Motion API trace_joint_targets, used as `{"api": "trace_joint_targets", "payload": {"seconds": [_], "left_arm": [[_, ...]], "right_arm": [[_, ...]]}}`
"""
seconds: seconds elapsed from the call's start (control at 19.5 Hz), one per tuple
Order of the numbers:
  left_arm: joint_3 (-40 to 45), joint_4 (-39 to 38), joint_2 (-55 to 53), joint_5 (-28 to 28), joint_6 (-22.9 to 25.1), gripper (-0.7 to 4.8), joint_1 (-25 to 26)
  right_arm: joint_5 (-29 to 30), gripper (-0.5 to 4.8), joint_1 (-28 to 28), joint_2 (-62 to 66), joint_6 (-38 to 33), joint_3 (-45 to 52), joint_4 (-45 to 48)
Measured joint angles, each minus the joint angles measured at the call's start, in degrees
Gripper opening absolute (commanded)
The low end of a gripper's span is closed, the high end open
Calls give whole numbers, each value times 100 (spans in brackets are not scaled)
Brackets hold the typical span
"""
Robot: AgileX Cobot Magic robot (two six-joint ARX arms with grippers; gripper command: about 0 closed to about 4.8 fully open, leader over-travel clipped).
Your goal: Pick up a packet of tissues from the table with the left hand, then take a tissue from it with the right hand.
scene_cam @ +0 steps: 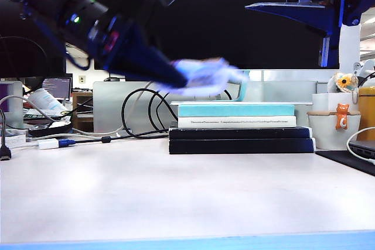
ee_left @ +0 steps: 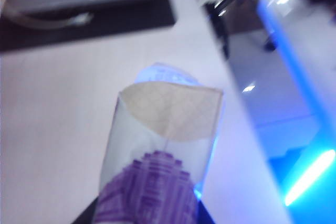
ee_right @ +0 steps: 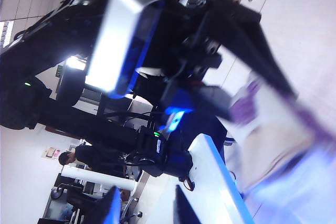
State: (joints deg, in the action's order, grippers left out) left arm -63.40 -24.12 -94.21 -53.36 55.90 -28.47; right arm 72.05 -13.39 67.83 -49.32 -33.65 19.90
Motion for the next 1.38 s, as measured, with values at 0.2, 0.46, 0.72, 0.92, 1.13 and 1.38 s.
{"api": "trace_joint_targets", "payload": {"seconds": [0.2,0.46,0.72,0.92,1.13,1.38], "left_arm": [[0,122,20,0,-28,173,-229],[9,297,61,149,-31,173,-229],[9,529,166,205,-48,173,-232],[9,678,210,210,-179,173,-234],[9,675,210,219,-181,173,-234],[9,680,210,216,-181,173,-234]], "right_arm": [[94,135,2,234,-9,0,0],[125,136,0,387,-13,2,-52],[107,136,0,514,33,2,-98],[-125,136,0,660,205,2,-153],[-192,135,0,719,391,2,-190],[-396,135,0,824,417,2,-175]]}}
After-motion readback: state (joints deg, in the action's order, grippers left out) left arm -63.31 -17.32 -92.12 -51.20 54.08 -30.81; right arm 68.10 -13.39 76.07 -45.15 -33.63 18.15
